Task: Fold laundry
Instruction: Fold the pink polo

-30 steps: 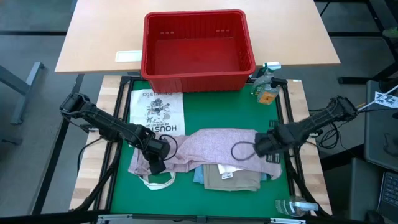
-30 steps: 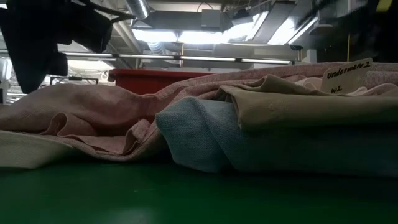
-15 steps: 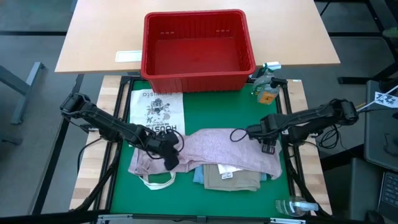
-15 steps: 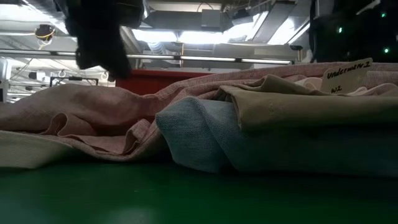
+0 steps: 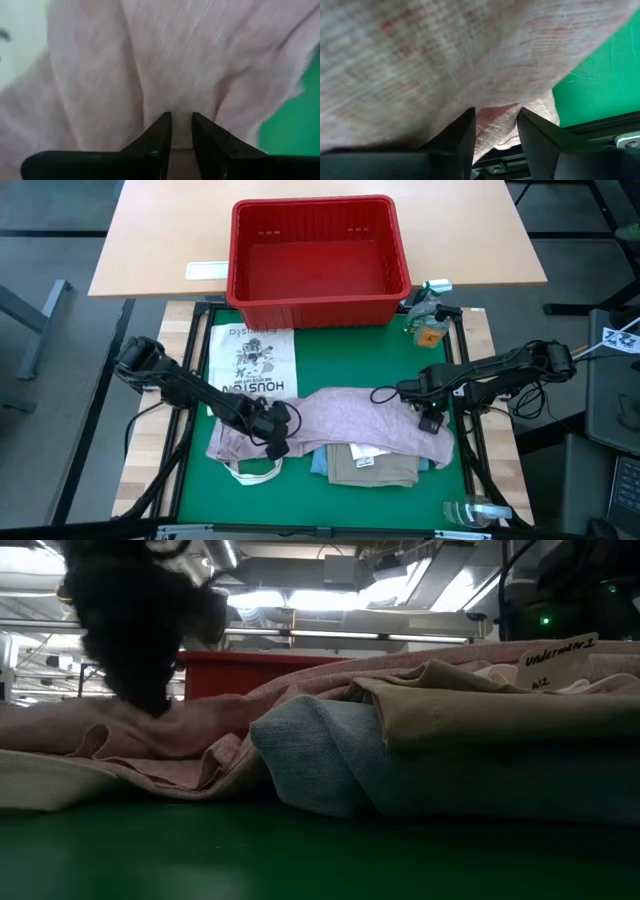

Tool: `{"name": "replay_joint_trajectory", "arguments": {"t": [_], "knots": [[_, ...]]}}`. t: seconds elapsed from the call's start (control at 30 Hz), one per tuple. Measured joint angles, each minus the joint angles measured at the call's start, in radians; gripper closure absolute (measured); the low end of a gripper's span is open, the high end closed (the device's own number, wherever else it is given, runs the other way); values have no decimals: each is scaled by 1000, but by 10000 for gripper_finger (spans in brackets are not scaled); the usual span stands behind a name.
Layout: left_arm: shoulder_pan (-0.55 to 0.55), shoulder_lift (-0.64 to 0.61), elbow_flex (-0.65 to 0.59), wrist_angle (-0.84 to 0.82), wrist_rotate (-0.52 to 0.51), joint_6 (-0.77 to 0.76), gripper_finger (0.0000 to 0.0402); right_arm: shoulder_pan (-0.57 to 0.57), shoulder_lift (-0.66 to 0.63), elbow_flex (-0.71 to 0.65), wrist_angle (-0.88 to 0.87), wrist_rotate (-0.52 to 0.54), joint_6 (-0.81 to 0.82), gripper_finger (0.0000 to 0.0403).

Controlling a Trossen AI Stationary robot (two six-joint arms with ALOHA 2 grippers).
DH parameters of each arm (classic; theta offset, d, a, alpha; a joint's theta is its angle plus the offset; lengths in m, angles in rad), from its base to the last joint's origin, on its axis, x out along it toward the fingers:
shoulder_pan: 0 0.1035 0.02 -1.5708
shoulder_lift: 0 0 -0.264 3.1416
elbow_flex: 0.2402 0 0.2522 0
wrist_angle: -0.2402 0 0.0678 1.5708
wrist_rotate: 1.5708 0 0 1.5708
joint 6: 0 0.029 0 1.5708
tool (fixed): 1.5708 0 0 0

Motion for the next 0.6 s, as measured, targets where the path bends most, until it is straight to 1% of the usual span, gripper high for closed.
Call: {"name": "replay_joint_trajectory", "arguments": {"t": [0.13, 0.23, 0.37, 0.5, 0.6], "knots": [[0, 48, 0, -67, 63, -2, 330, 0, 14, 0, 0, 0, 2, 258], [0, 67, 1, -75, 74, -2, 330, 0, 24, 0, -2, -13, 0, 258], [0, 65, 0, -75, 75, -3, 330, 0, 26, 0, -2, -110, -2, 258], [0, 59, 0, -68, 82, -2, 332, 1, 26, 18, -21, -162, 10, 258], [1, 59, 0, -65, 96, -3, 338, 1, 26, 42, -59, -226, 16, 258]]}}
